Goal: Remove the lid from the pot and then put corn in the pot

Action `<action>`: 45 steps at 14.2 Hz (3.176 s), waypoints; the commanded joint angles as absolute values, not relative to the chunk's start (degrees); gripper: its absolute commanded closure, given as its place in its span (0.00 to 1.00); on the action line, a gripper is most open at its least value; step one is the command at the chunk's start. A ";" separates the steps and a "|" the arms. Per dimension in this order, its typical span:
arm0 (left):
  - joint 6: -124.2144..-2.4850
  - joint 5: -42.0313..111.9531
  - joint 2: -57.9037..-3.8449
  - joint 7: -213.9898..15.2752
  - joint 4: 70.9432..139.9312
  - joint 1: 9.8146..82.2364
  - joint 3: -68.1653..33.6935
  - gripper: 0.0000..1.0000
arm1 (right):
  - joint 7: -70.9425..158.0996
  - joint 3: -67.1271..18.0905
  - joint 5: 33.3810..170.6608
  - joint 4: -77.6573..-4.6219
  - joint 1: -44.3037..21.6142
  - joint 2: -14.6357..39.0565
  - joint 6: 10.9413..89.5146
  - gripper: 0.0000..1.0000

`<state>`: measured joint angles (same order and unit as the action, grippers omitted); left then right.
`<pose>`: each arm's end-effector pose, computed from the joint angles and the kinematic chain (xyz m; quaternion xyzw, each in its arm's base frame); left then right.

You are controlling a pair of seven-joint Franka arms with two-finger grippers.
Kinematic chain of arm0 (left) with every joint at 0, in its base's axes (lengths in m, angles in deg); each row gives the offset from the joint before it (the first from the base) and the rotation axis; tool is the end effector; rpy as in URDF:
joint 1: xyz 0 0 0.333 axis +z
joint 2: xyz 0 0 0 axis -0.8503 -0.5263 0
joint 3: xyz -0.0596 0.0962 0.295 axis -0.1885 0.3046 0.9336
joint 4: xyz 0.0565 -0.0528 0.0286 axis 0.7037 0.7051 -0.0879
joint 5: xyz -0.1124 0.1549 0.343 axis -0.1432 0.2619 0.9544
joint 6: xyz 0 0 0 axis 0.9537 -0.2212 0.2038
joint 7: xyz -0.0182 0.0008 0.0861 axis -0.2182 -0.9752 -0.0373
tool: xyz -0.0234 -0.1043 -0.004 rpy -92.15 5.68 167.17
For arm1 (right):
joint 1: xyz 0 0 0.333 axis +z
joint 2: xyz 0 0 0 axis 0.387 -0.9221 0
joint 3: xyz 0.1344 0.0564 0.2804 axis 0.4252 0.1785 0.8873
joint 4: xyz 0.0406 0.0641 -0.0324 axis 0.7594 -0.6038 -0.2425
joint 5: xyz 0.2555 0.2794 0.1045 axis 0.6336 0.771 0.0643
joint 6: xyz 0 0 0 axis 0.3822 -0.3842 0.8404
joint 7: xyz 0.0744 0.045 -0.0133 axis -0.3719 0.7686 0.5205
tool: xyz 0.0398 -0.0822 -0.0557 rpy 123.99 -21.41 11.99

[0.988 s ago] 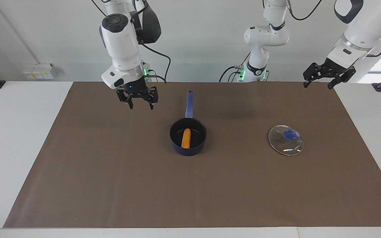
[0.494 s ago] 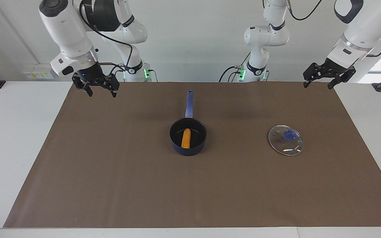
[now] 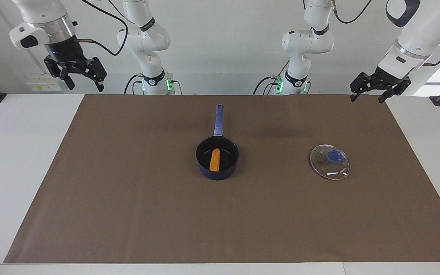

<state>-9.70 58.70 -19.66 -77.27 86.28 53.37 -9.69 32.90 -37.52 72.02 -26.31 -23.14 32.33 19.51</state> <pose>0.5374 -0.0058 0.6289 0.9974 -0.0618 -0.0347 0.0158 0.5182 -0.0575 0.6755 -0.9968 0.0759 -0.0239 0.0086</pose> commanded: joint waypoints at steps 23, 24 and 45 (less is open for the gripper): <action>-9.78 58.78 -18.88 -76.97 86.77 54.11 -10.17 0.00 | 34.70 -40.34 72.13 -26.51 -19.16 31.77 19.37 0.00; -9.87 58.78 -18.88 -76.97 86.77 54.11 -10.17 0.00 | 34.70 -40.33 72.74 -26.94 -18.82 32.38 20.60 0.00; -9.78 58.78 -18.88 -76.97 86.77 54.20 -10.17 0.00 | 35.93 -40.33 70.90 -26.77 -18.20 32.56 19.11 0.00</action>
